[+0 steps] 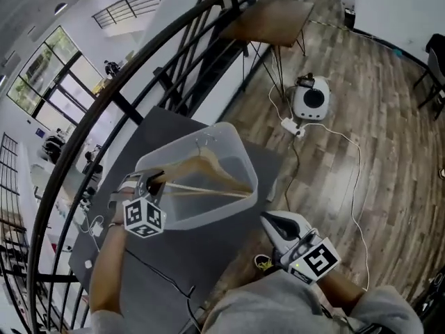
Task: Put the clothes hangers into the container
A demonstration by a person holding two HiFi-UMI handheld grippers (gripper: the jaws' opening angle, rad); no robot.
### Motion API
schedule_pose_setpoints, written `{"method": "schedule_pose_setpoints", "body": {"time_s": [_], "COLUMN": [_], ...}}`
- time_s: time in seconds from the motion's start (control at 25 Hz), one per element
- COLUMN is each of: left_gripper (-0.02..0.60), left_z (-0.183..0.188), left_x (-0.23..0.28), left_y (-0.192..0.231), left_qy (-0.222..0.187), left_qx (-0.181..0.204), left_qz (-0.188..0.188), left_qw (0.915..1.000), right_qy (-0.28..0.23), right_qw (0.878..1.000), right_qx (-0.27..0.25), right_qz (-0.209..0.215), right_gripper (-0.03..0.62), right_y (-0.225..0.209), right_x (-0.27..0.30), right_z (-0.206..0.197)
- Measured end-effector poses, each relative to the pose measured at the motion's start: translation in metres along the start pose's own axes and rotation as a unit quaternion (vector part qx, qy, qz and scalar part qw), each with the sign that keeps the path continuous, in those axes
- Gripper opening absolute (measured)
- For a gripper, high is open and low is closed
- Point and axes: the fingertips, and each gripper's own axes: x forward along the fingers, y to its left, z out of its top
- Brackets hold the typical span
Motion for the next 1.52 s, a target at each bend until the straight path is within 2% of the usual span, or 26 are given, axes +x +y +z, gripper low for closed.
{"method": "schedule_pose_setpoints", "body": {"time_s": [0.08,0.2,0.28,0.36,0.44,0.48,0.6,0.72,0.8,0.84,0.88,0.92,0.96,1.04,1.08,1.12,1.16,1.2,1.24,1.28,1.4,1.44,1.48,1.52], "left_gripper": [0.040,0.038,0.038,0.039,0.044,0.085,0.354,0.407,0.407,0.401,0.360,0.275,0.189,0.064,0.015,0.012,0.012,0.012,0.012,0.012,0.012,0.012,0.012,0.012], "left_z": [0.002,0.006,0.008,0.011,0.012,0.012,0.009,0.005,0.001,-0.001,-0.003,-0.004,-0.004,-0.003,0.000,0.007,0.017,0.029,0.041,0.052,0.079,0.083,0.084,0.084], "left_x": [0.020,0.052,0.071,0.083,0.085,0.083,0.067,0.044,0.016,-0.004,-0.030,-0.061,-0.095,-0.157,-0.182,-0.200,-0.211,-0.217,-0.217,-0.213,-0.195,-0.192,-0.192,-0.192], "left_y": [-0.010,-0.018,-0.018,-0.015,-0.015,-0.020,-0.039,-0.034,-0.019,-0.008,0.005,0.018,0.029,0.034,0.028,0.015,-0.002,-0.021,-0.042,-0.062,-0.101,-0.105,-0.106,-0.105], "left_qy": [0.002,0.016,0.024,0.027,0.031,0.036,0.053,0.049,0.036,0.024,0.006,-0.019,-0.048,-0.101,-0.124,-0.142,-0.154,-0.156,-0.150,-0.139,-0.122,-0.122,-0.126,-0.130], "left_qx": [0.010,0.049,0.056,0.053,0.043,0.029,-0.018,-0.061,-0.140,-0.196,-0.261,-0.328,-0.392,-0.498,-0.542,-0.579,-0.606,-0.622,-0.629,-0.630,-0.615,-0.611,-0.611,-0.615], "left_qz": [-0.027,-0.055,-0.050,-0.038,-0.043,-0.056,-0.096,-0.071,-0.026,0.008,0.051,0.100,0.149,0.235,0.265,0.282,0.288,0.286,0.279,0.266,0.217,0.208,0.204,0.202], "left_qw": [0.9996,0.9972,0.9969,0.9975,0.9977,0.9974,0.9938,0.9944,0.9892,0.9802,0.9640,0.9391,0.9064,0.8285,0.7876,0.7513,0.7251,0.7117,0.7098,0.7159,0.7483,0.7538,0.7543,0.7511], "right_qy": [-0.002,-0.009,-0.008,-0.005,-0.006,-0.005,-0.003,-0.002,0.003,0.009,0.018,0.026,0.033,0.044,0.049,0.054,0.056,0.057,0.056,0.055,0.051,0.051,0.050,0.050], "right_qw": [0.999,0.997,0.995,0.992,0.989,0.988,0.987,0.987,0.987,0.988,0.988,0.988,0.988,0.987,0.986,0.985,0.985,0.986,0.986,0.987,0.989,0.989,0.990,0.990], "right_qx": [0.005,0.004,0.007,0.010,0.012,0.011,0.005,0.001,0.000,-0.002,-0.004,-0.007,-0.012,-0.023,-0.030,-0.036,-0.042,-0.045,-0.046,-0.046,-0.049,-0.051,-0.052,-0.053], "right_qz": [-0.031,-0.076,-0.102,-0.126,-0.145,-0.151,-0.162,-0.162,-0.159,-0.157,-0.155,-0.153,-0.153,-0.155,-0.157,-0.157,-0.156,-0.153,-0.149,-0.145,-0.133,-0.129,-0.124,-0.120], "right_gripper": [-0.002,-0.002,-0.002,-0.003,-0.002,-0.002,-0.002,-0.002,-0.002,-0.002,-0.002,-0.002,-0.002,-0.002,-0.002,-0.002,-0.002,-0.002,-0.002,-0.002,-0.002,-0.002,-0.002,-0.002], "right_y": [-0.013,-0.042,-0.068,-0.091,-0.104,-0.107,-0.109,-0.111,-0.110,-0.110,-0.109,-0.109,-0.108,-0.105,-0.102,-0.099,-0.095,-0.090,-0.085,-0.081,-0.073,-0.071,-0.068,-0.065], "right_x": [-0.012,-0.030,-0.041,-0.051,-0.062,-0.068,-0.080,-0.080,-0.081,-0.082,-0.081,-0.078,-0.075,-0.068,-0.065,-0.062,-0.059,-0.056,-0.054,-0.052,-0.043,-0.039,-0.035,-0.032], "right_z": [-0.003,-0.001,-0.005,-0.008,-0.007,-0.007,-0.005,-0.001,0.001,0.002,0.003,0.004,0.004,0.005,0.005,0.005,0.006,0.006,0.008,0.009,0.012,0.012,0.012,0.012]}}
